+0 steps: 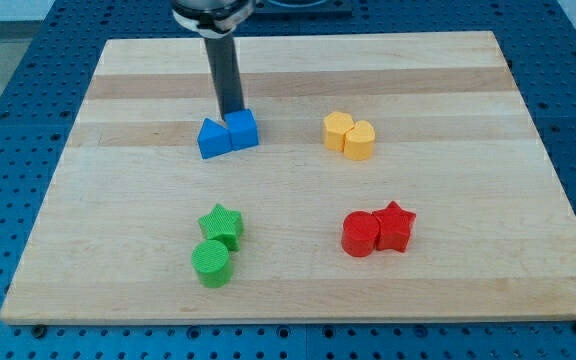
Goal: Push the blue triangle left to the blue cube
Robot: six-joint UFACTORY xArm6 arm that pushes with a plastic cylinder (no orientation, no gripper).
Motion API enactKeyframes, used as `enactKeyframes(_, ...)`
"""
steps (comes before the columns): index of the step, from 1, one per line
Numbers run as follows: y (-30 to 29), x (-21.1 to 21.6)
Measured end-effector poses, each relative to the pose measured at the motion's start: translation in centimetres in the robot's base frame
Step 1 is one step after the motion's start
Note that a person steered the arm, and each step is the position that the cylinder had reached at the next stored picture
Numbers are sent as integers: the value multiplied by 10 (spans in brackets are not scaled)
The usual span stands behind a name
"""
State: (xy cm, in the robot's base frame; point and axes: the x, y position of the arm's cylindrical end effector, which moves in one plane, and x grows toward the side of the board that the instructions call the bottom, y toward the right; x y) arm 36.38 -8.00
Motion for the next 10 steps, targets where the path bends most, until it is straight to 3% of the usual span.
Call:
enactKeyframes(2, 28, 53)
enactKeyframes(3, 29, 57)
enactKeyframes(4, 29, 42)
enactKeyframes(5, 8, -25)
enactKeyframes(6, -42, -60)
enactKeyframes(7, -101, -45)
enactKeyframes(8, -117, -32)
enactKeyframes(10, -68, 16)
